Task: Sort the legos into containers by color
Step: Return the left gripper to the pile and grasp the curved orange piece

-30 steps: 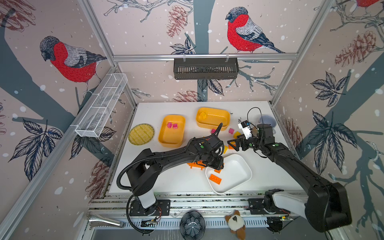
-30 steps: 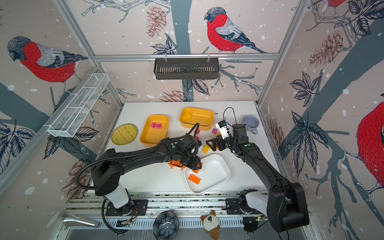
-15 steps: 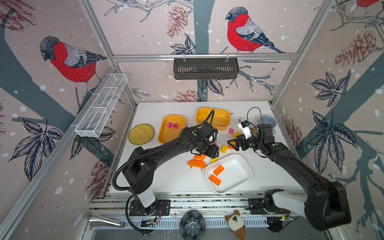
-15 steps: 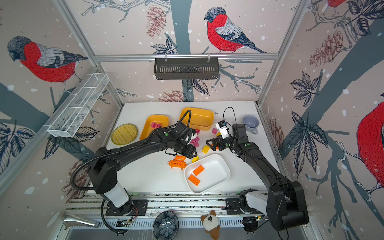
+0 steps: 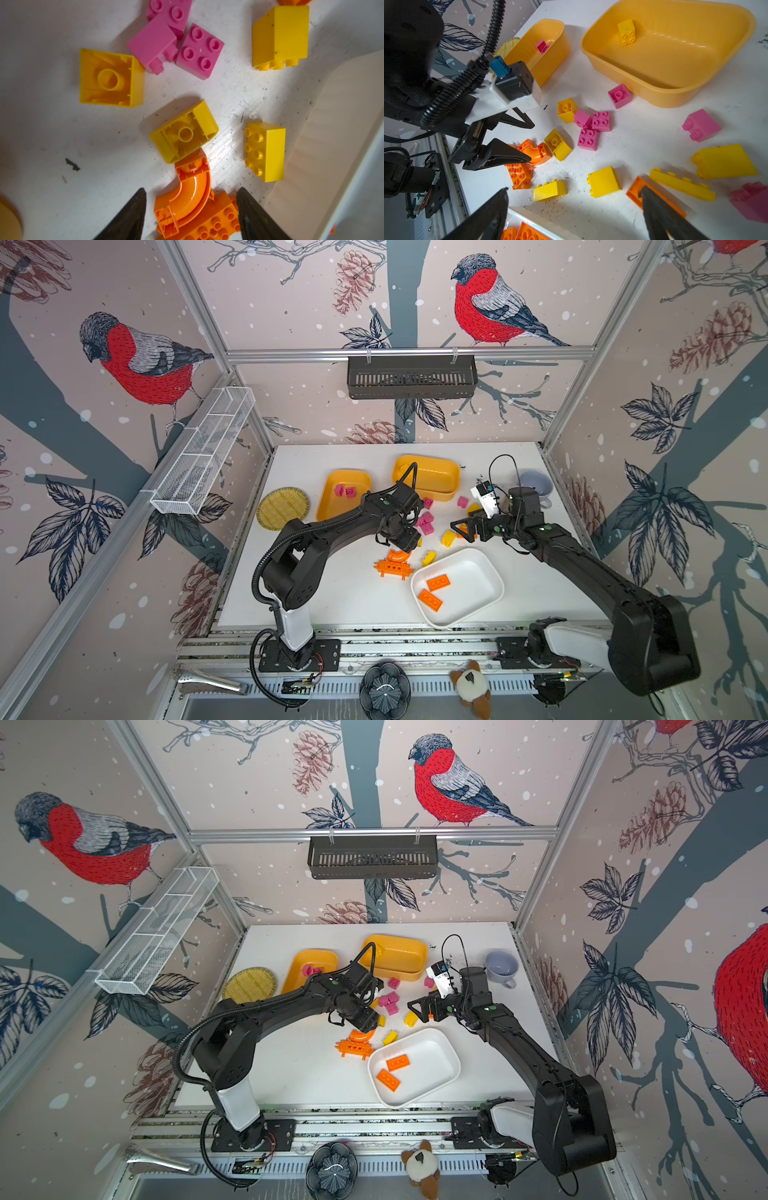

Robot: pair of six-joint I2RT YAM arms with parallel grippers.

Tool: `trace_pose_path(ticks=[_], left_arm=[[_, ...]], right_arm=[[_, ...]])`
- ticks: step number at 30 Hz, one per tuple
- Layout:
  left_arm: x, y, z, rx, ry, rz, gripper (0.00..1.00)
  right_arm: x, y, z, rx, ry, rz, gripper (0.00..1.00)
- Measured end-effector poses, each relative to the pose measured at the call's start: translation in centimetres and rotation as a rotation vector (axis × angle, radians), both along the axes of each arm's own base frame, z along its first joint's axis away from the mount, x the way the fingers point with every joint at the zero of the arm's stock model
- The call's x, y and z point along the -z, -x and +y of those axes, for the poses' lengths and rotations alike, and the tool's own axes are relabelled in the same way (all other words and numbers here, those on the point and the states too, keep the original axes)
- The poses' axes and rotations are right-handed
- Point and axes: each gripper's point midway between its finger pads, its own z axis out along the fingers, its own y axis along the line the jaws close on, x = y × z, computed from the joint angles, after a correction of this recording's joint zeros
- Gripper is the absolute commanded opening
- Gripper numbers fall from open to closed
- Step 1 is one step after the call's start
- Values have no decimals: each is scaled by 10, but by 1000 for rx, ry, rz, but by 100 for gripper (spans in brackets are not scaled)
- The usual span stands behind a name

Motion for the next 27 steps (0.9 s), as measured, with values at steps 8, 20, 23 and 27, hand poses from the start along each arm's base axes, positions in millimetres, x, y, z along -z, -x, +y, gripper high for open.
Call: trace_pose_path(ticks=[8, 20, 23, 27], left_arm=[[22, 1, -6, 90, -39, -34, 64], [47, 13, -2, 160, -106, -52, 51], [48, 10, -1, 163, -117, -72, 43], [47, 7, -1, 166, -121, -88, 32]], right_arm=[[4, 1, 4, -12, 2, 10, 99], [10, 6, 4, -16, 5, 19, 100], [9, 7, 4, -16, 3, 19, 100], [9, 7, 4, -8, -4, 28, 99]])
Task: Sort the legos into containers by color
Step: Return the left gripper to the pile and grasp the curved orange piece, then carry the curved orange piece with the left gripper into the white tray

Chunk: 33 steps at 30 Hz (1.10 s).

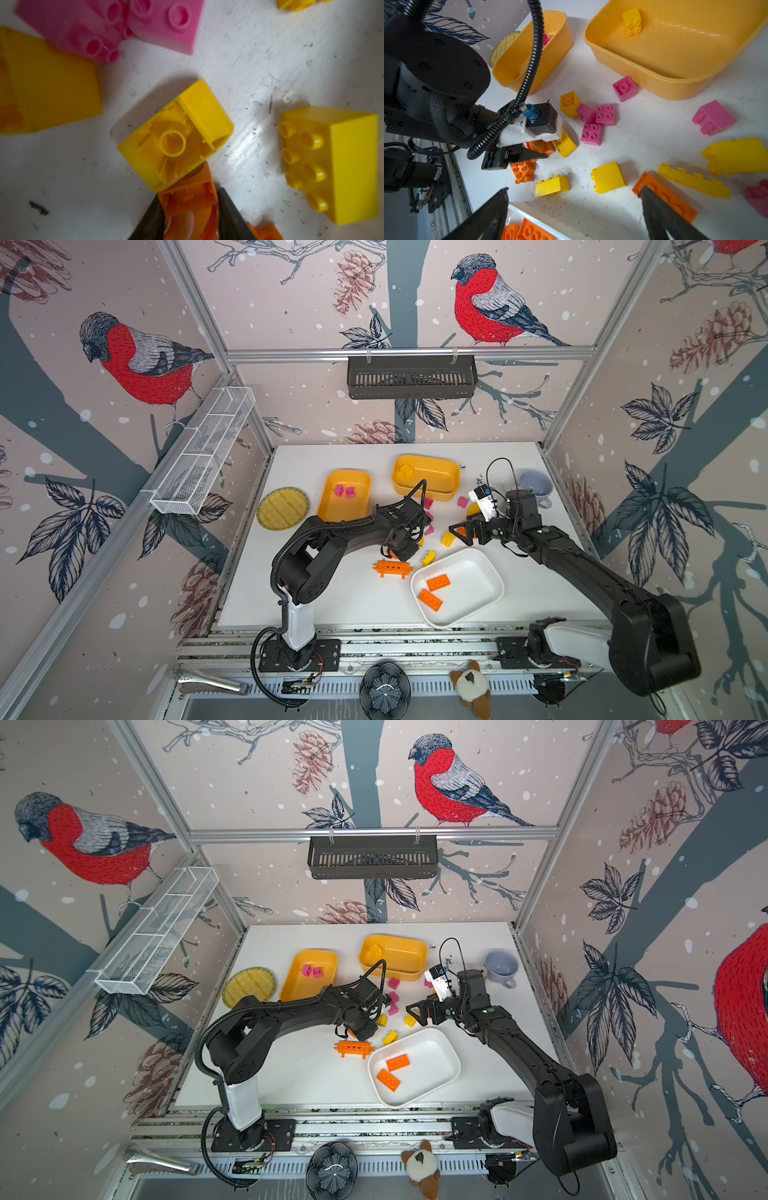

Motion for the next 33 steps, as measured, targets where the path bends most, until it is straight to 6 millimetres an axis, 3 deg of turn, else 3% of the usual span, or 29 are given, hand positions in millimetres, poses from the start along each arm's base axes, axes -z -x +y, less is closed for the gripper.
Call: trace_pose_path(ticks=[5, 9, 12, 14, 18, 23, 28, 31, 33], left_arm=[[-14, -8, 3, -20, 16, -15, 31], [-44, -20, -3, -33, 62, -56, 31], [-70, -13, -13, -28, 135, -49, 31], [-87, -2, -22, -27, 192, -32, 31], [-117, 40, -53, 40, 309, 27, 31], [-139, 83, -73, 75, 414, 116, 31], [-119, 130, -81, 104, 437, 245, 31], [-111, 143, -92, 119, 447, 283, 32], [-105, 149, -100, 138, 454, 294, 39]], right_arm=[[0, 0, 0, 1, 1, -3, 99], [-1, -1, 0, 1, -1, -6, 99], [-2, -1, 1, 2, -2, -7, 99], [-2, -2, 1, 1, -3, -9, 99], [-4, -3, 1, 2, -4, -13, 99], [-5, -6, -2, 15, -4, -18, 99], [-6, -9, -8, 33, -3, -19, 99], [-5, -9, -8, 34, -3, -18, 99], [-5, -9, -8, 34, -2, -20, 99]])
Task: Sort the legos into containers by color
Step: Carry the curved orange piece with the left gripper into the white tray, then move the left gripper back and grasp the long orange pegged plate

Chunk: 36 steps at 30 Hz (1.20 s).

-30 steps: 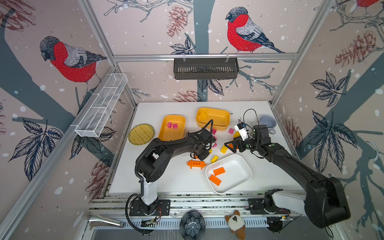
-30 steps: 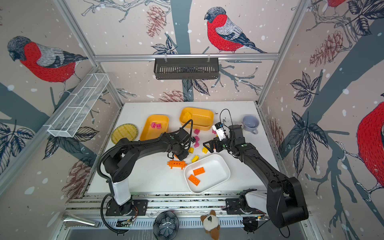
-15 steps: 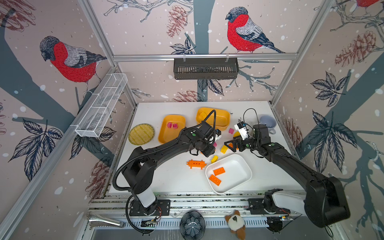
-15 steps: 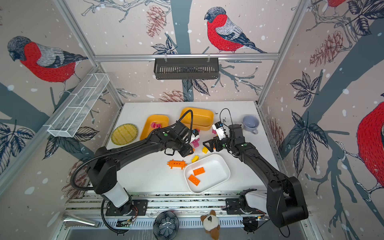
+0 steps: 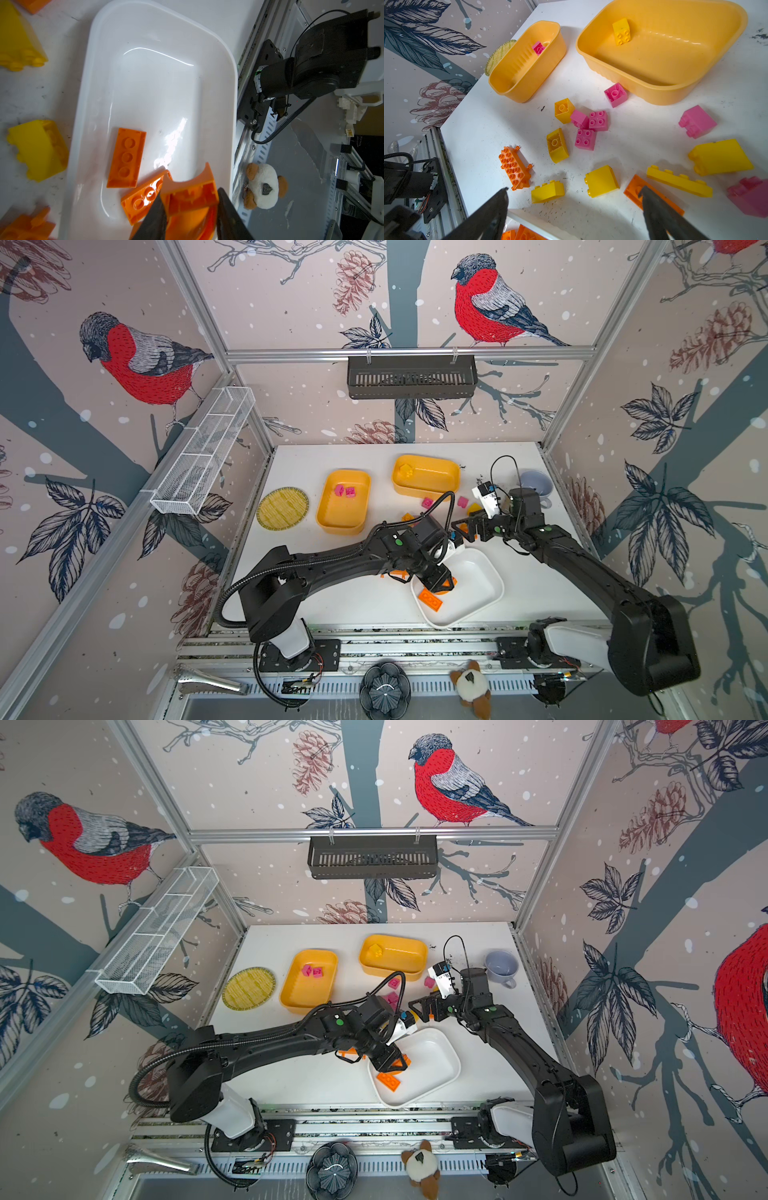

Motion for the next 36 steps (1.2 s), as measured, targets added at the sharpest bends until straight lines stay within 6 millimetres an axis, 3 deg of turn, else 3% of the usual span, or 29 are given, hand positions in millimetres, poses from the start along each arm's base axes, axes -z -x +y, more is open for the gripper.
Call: trace_pose_path(ticks=[3, 5, 12, 19, 25, 32, 36], left_arm=[[6, 5, -6, 10, 10, 20, 58], [6, 5, -7, 5, 13, 21, 64], [-14, -9, -9, -13, 48, -29, 68], [-26, -65, 50, -136, -50, -178, 69], [3, -96, 109, -111, -238, -313, 69], [54, -90, 140, 75, -400, -365, 68], [71, -93, 142, 129, -439, -379, 66]], right_arm=[[0, 0, -1, 2, 0, -1, 99], [0, 0, -1, 3, 1, -1, 100], [-2, 2, -2, 3, 0, -4, 99], [-1, 7, 5, -24, -2, 4, 100], [6, 12, 16, -59, 2, 27, 99], [6, 14, 25, -86, -2, 23, 99], [9, 16, 25, -87, -1, 32, 99]])
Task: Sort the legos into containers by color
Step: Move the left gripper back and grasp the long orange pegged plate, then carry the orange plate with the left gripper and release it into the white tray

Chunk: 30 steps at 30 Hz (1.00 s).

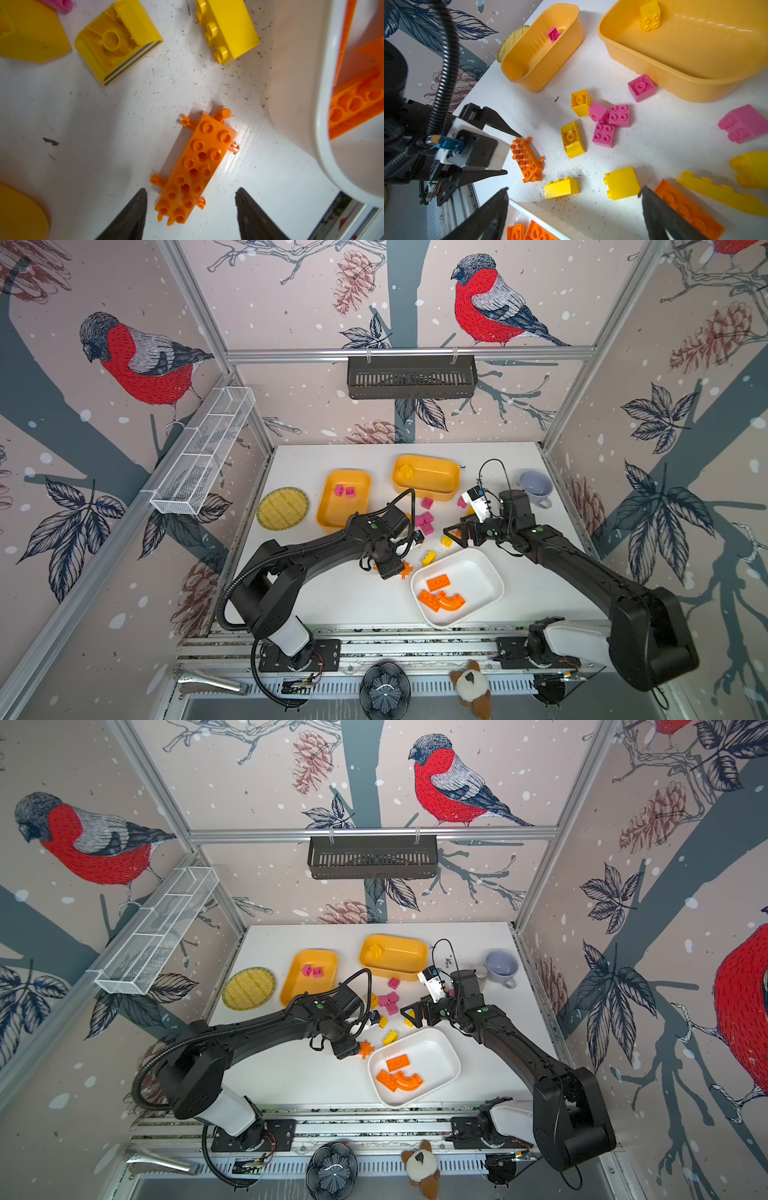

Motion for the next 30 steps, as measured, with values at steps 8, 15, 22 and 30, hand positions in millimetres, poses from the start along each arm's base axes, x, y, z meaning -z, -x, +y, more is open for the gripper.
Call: trace_pose_path(ticks=[8, 15, 22, 30], left_arm=[[19, -5, -1, 46, -38, -31, 61], [35, 3, 1, 89, -88, -25, 44], [36, 3, -3, 103, -88, -26, 27], [-5, -12, -14, 68, -46, -89, 27]], right_arm=[[4, 2, 0, 0, 3, 8, 99], [7, 3, -1, 0, 6, 13, 100], [9, 3, -3, 6, 9, 16, 99], [9, -1, -8, 24, 9, 15, 99]])
